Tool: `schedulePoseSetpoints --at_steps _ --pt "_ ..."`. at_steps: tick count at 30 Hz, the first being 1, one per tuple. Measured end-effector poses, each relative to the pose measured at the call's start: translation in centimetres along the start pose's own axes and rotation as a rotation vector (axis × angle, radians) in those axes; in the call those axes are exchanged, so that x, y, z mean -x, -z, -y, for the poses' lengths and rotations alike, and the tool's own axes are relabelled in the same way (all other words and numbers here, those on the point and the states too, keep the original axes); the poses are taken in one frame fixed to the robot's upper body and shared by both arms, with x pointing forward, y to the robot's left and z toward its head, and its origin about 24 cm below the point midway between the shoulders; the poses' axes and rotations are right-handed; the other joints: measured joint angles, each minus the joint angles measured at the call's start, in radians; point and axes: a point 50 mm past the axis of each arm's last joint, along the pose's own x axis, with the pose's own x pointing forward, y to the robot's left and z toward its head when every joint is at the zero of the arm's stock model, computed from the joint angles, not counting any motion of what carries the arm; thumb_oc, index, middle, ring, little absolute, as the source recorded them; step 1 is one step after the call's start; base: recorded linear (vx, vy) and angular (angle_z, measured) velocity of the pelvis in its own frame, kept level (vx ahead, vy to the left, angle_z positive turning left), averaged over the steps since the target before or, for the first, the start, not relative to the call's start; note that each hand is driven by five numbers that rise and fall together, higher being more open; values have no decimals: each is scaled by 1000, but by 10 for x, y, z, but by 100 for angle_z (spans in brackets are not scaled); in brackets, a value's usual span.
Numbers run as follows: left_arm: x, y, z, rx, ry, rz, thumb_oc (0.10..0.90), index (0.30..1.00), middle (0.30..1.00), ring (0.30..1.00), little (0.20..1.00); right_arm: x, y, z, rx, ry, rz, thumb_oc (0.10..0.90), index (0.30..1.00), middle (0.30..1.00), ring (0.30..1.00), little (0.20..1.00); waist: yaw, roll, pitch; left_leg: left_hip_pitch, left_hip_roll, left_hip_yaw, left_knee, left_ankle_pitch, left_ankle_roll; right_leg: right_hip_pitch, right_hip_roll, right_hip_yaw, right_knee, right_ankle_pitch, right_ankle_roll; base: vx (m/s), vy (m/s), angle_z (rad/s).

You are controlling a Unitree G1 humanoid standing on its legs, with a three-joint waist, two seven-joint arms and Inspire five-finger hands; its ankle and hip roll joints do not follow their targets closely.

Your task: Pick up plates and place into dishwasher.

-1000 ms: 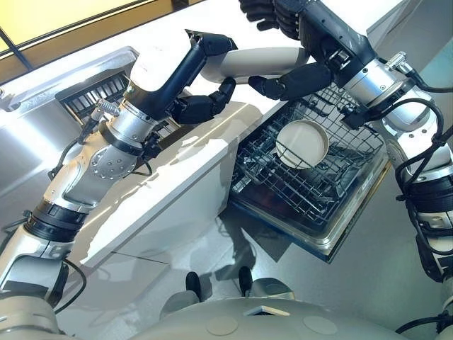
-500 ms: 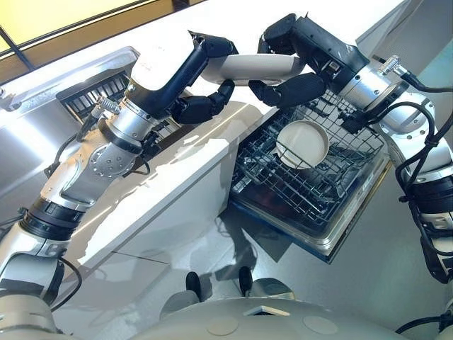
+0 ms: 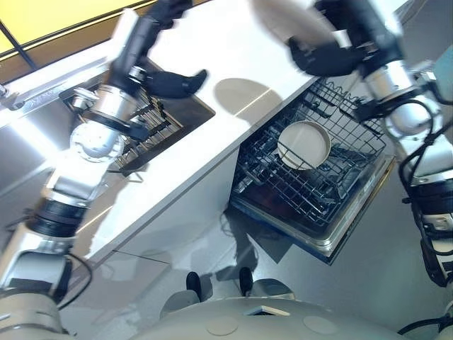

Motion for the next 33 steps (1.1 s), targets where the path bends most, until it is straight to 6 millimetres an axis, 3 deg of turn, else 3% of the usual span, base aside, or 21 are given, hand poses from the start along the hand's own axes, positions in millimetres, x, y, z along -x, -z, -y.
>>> schedulePoseSetpoints --at_steps 2,6,13,17,22,28,33 --pt "2 23 -29 30 -95 -129 800 900 900 900 900 9 20 31 24 172 -97 100 300 300 300 200 2 1 0 -2 -1 -1 0 0 0 1 -2 -4 -4 0 0 -4 -3 5" --pt "11 51 -51 60 -172 -259 800 900 900 900 900 44 67 67 72 416 -323 100 300 300 300 200 7 3 1 -10 -2 -11 0 -1 1 1 -3 -16 -8 1 1 3 -8 7" --pt "23 64 -47 55 -150 -314 800 900 900 900 900 106 117 75 151 493 -601 100 300 300 300 200 3 33 19 -7 -2 -24 0 -1 2 8 -5 -26 -9 0 1 9 -7 3" --pt "33 69 -51 34 -170 -337 800 900 900 900 900 134 134 61 100 418 -707 100 300 300 300 200 -9 54 31 0 -1 -24 -4 -2 1 15 -3 -26 -10 0 1 2 -5 -1" --pt "42 70 -61 -3 -210 -338 800 900 900 900 900 159 147 23 -56 175 -785 100 300 300 300 200 -9 62 34 0 1 -27 -4 -2 1 17 -2 -29 -10 0 1 7 -19 1" --pt "52 76 -71 -8 -254 -329 800 900 900 900 900 137 119 -28 -163 -232 -636 100 300 300 300 200 -3 66 37 0 -2 -40 0 0 1 28 -5 -52 -17 0 1 17 -12 9" --pt "64 83 -73 -17 -260 -354 800 900 900 900 900 126 104 -36 -186 -374 -605 100 300 300 300 200 23 64 38 -2 -4 -49 0 1 2 31 -7 -59 -18 0 1 9 -6 7"
